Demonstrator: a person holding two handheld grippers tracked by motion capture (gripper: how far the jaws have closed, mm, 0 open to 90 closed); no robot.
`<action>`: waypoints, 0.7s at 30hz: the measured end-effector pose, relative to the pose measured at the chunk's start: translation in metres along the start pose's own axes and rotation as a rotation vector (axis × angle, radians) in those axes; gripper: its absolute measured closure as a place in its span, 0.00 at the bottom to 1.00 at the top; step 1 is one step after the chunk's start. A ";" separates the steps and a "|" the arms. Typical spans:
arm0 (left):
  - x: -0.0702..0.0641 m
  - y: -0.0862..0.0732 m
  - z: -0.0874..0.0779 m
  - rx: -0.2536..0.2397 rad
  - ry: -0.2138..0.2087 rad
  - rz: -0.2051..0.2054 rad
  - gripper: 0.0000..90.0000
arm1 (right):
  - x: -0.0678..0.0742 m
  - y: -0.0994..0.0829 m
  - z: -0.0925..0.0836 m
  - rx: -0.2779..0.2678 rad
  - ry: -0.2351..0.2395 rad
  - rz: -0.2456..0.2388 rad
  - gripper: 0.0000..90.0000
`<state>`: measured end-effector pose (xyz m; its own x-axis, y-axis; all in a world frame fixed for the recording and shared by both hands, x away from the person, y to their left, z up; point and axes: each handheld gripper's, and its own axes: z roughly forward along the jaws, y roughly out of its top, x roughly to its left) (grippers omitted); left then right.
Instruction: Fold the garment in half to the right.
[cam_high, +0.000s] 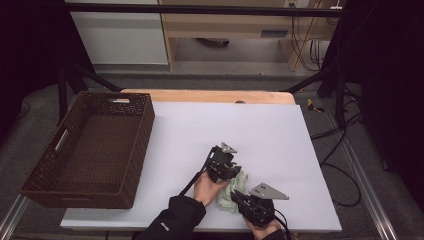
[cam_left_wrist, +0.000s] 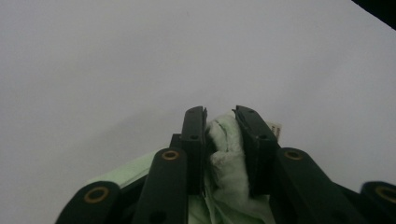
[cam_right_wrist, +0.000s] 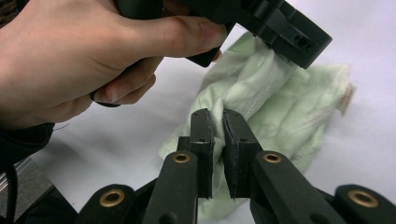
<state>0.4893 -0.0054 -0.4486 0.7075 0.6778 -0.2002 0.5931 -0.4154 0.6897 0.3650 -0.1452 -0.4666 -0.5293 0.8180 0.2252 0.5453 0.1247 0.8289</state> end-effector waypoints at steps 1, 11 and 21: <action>0.000 0.000 0.000 -0.011 -0.004 0.002 0.76 | -0.001 0.000 0.000 0.003 -0.006 0.001 0.92; 0.005 0.003 -0.021 -0.147 -0.066 -0.003 0.37 | -0.007 -0.003 -0.007 0.027 -0.089 -0.001 0.74; 0.022 -0.011 -0.049 -0.214 -0.069 0.002 0.09 | -0.030 0.009 -0.014 -0.050 -0.008 -0.003 0.25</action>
<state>0.4793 0.0437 -0.4270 0.7375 0.6309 -0.2409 0.5021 -0.2738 0.8203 0.3764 -0.1767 -0.4589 -0.5255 0.8221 0.2192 0.5106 0.0986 0.8542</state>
